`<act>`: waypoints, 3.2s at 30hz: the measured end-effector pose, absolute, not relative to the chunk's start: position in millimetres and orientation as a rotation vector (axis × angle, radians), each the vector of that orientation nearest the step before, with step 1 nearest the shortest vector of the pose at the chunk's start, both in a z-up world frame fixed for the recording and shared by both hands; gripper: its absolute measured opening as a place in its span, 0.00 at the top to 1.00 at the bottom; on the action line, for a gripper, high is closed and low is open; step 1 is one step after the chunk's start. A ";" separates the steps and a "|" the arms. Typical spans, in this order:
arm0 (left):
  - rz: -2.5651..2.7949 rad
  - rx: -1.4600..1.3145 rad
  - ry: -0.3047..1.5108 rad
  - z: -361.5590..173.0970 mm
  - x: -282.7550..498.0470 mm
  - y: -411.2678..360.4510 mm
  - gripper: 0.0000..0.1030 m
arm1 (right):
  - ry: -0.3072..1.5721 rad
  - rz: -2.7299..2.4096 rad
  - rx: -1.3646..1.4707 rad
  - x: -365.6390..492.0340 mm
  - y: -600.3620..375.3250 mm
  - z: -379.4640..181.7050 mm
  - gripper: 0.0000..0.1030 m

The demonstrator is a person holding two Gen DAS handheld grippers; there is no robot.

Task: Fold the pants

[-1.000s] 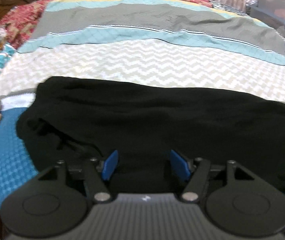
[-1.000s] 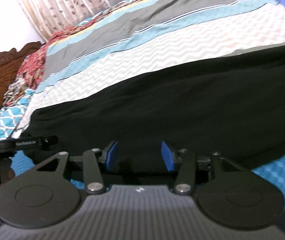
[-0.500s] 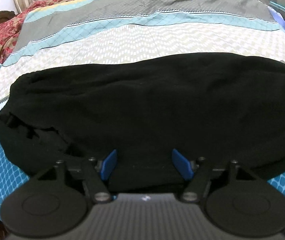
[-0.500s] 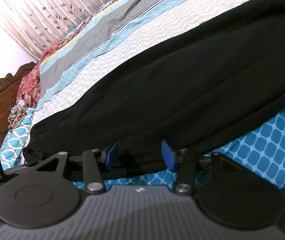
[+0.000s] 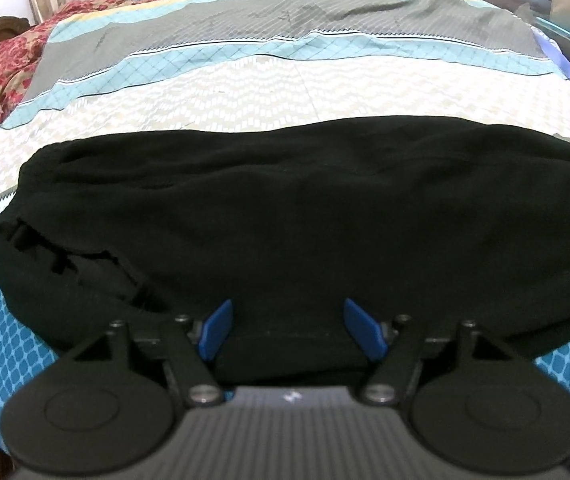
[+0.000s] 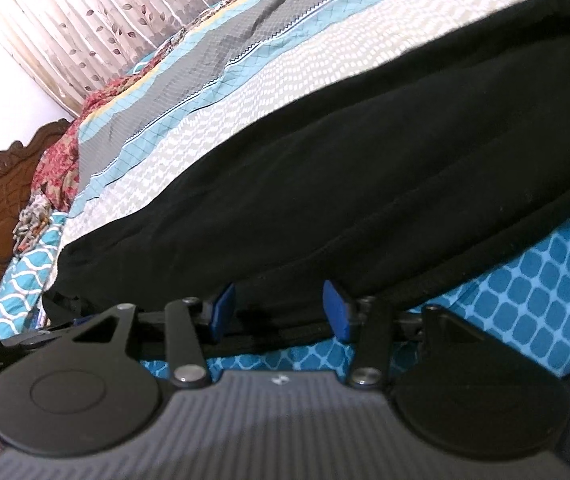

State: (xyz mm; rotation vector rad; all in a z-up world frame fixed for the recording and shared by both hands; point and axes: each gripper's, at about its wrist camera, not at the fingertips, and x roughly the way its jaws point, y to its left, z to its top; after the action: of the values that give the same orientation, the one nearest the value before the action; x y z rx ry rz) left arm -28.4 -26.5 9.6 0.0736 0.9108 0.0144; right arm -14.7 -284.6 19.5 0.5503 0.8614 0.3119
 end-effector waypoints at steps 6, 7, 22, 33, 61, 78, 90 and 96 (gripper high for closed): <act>-0.009 0.062 0.908 9.7 -30.3 -24.7 0.37 | 0.693 0.068 0.608 -37.2 -349.3 43.4 0.45; -0.007 0.063 0.908 9.6 -29.8 -25.0 0.37 | 0.679 0.011 0.633 -42.5 -367.9 43.5 0.45; 0.082 0.086 0.992 10.6 -11.4 -28.9 0.16 | 0.479 -0.324 0.913 -74.0 -522.4 6.8 0.43; 0.155 0.133 1.027 11.0 -5.4 -42.9 0.11 | 0.414 -0.344 1.029 -43.3 -548.4 4.7 0.34; -0.264 -0.462 1.014 81.3 40.6 -12.3 0.08 | 0.501 0.150 0.001 -10.7 -273.2 87.8 0.89; -0.434 -0.412 1.186 34.4 76.6 -127.6 0.28 | 0.525 0.229 0.077 -50.4 -304.9 87.2 0.42; -0.424 -0.293 1.145 33.7 61.4 -136.9 0.76 | 0.708 -0.040 0.585 -30.7 -399.7 32.0 0.67; -0.420 -0.252 1.135 27.7 61.5 -139.4 0.74 | 0.732 -0.079 0.428 -37.1 -380.2 38.5 0.69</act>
State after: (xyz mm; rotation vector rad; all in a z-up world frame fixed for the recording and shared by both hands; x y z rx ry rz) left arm 61.5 -139.4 27.7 -0.2525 1.1352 -0.4202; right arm -37.1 -380.2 38.5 0.4280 0.7324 -0.0789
